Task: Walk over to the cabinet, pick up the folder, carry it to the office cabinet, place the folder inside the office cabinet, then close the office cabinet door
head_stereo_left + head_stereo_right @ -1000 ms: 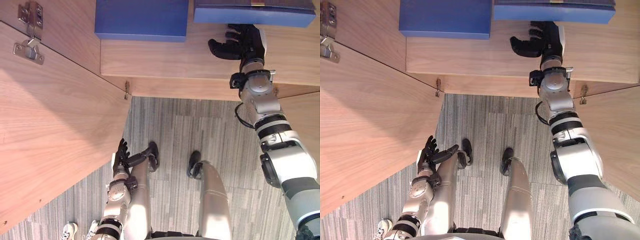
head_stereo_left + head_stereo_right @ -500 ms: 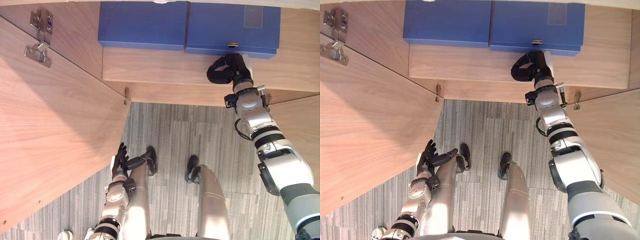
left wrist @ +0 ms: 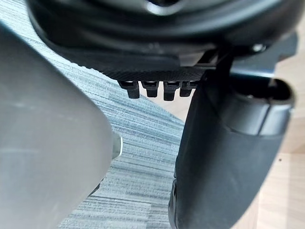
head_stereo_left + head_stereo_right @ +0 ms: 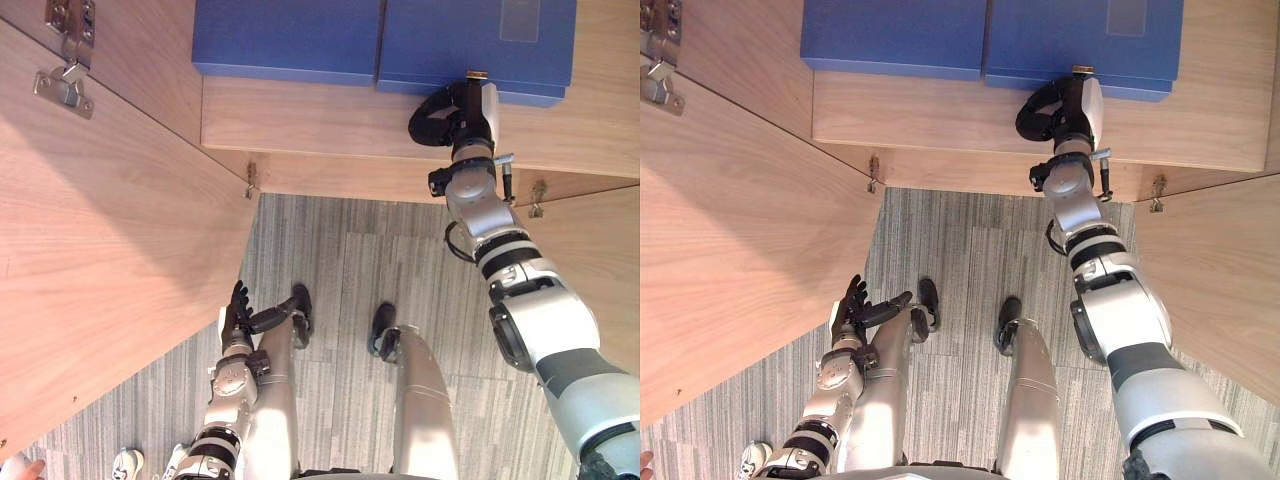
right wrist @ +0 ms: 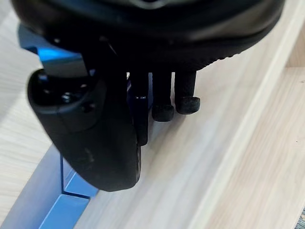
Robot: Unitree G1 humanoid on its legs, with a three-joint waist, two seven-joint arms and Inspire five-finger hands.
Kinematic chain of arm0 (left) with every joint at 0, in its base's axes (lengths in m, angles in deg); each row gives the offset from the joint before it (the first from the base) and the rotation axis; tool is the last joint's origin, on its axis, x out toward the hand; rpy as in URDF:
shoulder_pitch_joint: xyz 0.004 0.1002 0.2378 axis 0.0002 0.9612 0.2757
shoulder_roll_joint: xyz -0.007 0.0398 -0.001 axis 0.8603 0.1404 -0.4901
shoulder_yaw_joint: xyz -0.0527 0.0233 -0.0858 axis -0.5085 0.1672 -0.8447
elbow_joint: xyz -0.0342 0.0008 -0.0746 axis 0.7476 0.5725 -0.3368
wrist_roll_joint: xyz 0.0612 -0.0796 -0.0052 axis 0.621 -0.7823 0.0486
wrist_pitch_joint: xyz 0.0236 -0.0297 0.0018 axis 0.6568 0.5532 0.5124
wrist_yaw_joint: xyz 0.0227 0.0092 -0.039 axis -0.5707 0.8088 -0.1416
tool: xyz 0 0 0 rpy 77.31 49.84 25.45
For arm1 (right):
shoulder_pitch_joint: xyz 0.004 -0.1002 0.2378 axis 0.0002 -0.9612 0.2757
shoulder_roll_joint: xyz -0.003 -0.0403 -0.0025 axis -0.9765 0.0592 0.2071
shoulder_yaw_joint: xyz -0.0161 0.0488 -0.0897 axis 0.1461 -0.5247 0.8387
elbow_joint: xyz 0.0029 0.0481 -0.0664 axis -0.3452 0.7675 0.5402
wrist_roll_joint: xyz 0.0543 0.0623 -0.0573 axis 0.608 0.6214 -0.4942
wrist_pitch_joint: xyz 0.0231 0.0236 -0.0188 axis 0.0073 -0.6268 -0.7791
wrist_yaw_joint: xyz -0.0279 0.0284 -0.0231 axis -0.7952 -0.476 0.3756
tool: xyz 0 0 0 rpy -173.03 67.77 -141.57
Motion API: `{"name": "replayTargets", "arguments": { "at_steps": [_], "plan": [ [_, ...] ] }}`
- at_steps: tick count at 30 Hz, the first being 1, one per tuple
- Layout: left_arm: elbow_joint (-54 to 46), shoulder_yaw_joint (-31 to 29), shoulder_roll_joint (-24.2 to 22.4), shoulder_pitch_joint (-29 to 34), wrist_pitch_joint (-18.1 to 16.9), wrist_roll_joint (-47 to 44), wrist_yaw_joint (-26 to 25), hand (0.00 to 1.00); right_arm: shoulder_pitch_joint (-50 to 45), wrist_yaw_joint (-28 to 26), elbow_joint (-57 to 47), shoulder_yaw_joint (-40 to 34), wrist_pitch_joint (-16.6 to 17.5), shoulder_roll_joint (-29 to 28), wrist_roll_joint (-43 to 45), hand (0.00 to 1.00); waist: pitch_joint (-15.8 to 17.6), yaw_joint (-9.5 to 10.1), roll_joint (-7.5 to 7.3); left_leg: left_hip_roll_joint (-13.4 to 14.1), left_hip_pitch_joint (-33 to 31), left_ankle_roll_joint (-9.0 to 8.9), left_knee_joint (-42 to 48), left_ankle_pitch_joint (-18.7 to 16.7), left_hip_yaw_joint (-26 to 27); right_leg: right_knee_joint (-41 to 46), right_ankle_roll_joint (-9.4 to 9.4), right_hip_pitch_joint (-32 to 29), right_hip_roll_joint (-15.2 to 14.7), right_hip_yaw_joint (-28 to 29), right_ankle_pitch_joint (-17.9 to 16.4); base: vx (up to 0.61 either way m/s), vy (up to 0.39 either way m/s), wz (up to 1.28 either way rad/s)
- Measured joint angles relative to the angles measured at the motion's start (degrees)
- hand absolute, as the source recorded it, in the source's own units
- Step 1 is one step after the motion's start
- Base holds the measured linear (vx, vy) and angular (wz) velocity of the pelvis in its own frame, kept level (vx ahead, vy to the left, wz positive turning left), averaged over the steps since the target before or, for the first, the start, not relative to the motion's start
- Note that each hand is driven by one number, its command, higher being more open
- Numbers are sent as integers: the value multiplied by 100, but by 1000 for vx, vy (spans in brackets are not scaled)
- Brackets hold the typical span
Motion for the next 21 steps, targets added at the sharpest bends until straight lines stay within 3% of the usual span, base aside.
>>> {"name": "replayTargets", "arguments": {
  "at_steps": [7,10,15,17,19,21],
  "plan": [
    [-97,-4,-84,7,1,-5,-72,100,68,80,-164,-358,-7,30,134,0,1,-5,2,-24,-27,5,37,18,-28,21,-3,9,-28,-34,2,-42,-34,3],
    [-122,-11,-167,8,11,-8,-72,100,-372,168,-1036,-717,12,57,305,0,2,-23,2,-13,30,6,79,17,-20,23,-3,75,-28,-35,3,-24,-34,0],
    [-109,-11,-303,184,112,-1,-53,100,-2539,371,-3543,-1211,321,-241,431,0,8,-50,-4,-4,724,3,-131,7,80,-239,3,767,-19,-40,5,-7,-18,0],
    [-116,-8,-339,410,152,5,25,100,-3843,362,-4439,-1228,638,-758,490,0,13,-178,-17,6,1261,-6,-382,-18,182,-480,33,1267,17,-26,33,-18,-28,-8],
    [-107,-4,-322,559,213,11,98,100,-4783,212,-4713,-1217,897,-1207,557,0,13,-209,-55,42,1694,-20,-609,-28,288,-717,40,1632,83,39,90,-3,-34,-23],
    [-93,3,-280,757,274,77,206,100,-5769,-26,-4712,-1219,923,-1566,532,0,6,-255,-71,76,2241,-53,-934,0,411,-1106,54,2125,191,115,212,24,-32,-30]
  ]
}}
